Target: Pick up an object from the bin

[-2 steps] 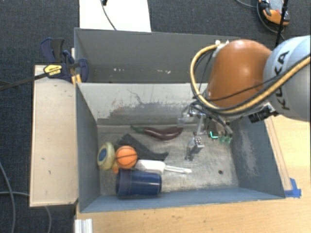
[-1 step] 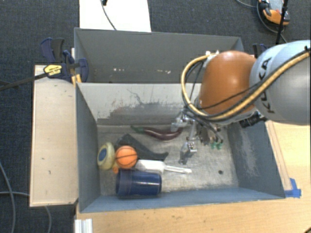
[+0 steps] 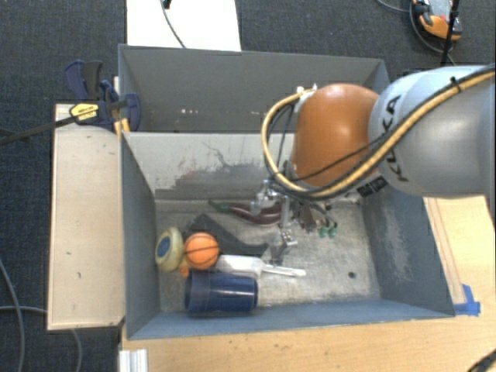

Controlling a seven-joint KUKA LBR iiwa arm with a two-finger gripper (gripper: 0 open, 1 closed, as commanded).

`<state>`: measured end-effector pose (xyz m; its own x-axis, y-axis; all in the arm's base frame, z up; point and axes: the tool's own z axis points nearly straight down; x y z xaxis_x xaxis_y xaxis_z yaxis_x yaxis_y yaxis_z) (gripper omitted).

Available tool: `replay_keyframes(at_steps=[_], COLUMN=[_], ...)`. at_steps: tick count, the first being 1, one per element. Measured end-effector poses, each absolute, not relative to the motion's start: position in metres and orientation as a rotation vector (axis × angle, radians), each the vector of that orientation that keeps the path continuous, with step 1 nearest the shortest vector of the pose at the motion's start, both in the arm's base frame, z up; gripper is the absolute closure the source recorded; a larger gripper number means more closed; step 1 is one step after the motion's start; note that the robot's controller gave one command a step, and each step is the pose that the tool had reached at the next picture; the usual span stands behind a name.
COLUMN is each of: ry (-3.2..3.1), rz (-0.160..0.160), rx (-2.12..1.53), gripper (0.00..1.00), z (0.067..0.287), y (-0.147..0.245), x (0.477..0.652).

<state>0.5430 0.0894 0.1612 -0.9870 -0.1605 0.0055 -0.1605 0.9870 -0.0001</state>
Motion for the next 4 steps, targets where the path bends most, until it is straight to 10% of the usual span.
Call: replay_keyframes(at_steps=[4], ry=[-3.163], rz=[-0.008], rx=[0.117], gripper=[0.00], z=[0.106], y=[0.101], x=[0.548])
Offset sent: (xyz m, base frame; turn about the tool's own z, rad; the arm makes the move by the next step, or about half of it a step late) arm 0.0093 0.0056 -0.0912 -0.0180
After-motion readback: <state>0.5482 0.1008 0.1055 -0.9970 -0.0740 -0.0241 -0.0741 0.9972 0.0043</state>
